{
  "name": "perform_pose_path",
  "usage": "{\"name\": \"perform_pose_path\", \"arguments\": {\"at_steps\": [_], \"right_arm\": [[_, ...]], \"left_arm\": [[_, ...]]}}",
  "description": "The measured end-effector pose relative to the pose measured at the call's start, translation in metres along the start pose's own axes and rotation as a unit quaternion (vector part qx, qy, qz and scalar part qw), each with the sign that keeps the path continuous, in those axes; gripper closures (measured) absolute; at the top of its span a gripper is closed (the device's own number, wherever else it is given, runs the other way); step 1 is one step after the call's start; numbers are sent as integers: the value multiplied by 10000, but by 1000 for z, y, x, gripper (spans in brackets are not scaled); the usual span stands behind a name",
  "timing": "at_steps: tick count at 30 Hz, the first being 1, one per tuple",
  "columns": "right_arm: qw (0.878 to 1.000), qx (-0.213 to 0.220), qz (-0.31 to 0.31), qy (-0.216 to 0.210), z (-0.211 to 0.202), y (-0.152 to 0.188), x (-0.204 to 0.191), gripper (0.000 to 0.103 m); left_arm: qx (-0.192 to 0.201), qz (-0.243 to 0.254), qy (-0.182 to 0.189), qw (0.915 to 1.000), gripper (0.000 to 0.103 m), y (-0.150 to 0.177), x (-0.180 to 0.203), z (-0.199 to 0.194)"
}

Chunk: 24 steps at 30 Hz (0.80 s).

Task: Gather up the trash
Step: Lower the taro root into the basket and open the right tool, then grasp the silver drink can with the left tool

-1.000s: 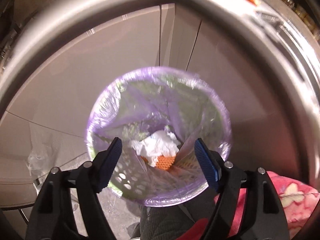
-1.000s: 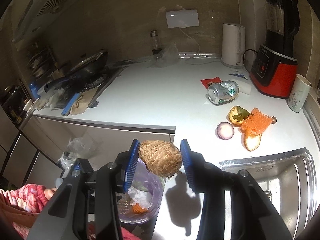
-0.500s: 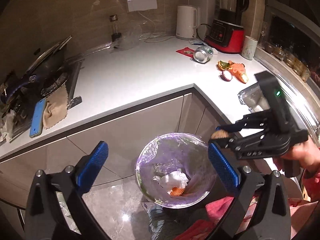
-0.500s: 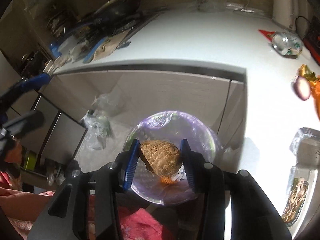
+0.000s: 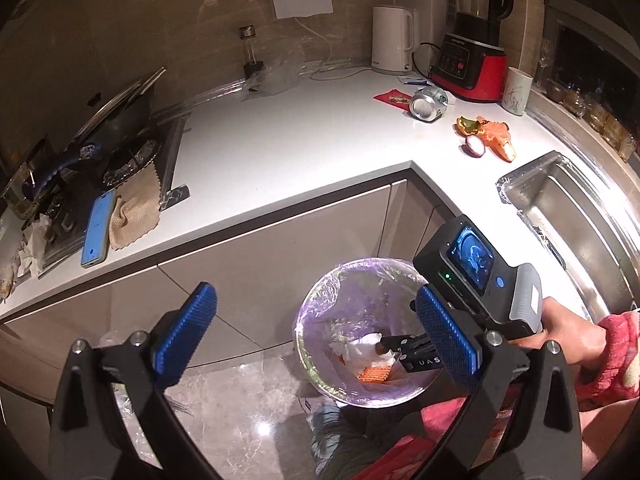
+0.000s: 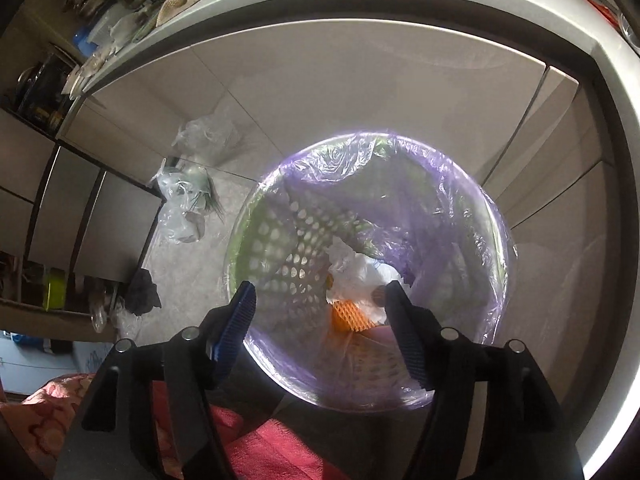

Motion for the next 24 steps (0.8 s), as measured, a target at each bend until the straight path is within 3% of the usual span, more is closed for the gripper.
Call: {"name": "perform_pose_path", "arguments": {"at_steps": [7,14,18,24], "right_arm": [[9993,356,10,111,-33,-7,9,28],[9902,1344,226,298,-117,-9,37,13],[9784,1893,618,551,-170,-2,78,8],[9569,2361,1414,928,-219,24,155,8]], "left_arm": [[-34,14,72,10000,8,-16,6,4],[80,-18,316,9995,8,-53,15,1],[214,126,427,9988,8,-83,32,0],[255,535,523,9969,8,-129,80,19]]}}
Point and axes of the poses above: each gripper's, at about its wrist camera, not at the fingertips, and z roughly the way its jaws point, x to its right, y to its underside, the point moved 7 cm from there along z, roughly the way its jaws point, and after that the axes turned 14 degrees about -x, right-handed, at the moved point
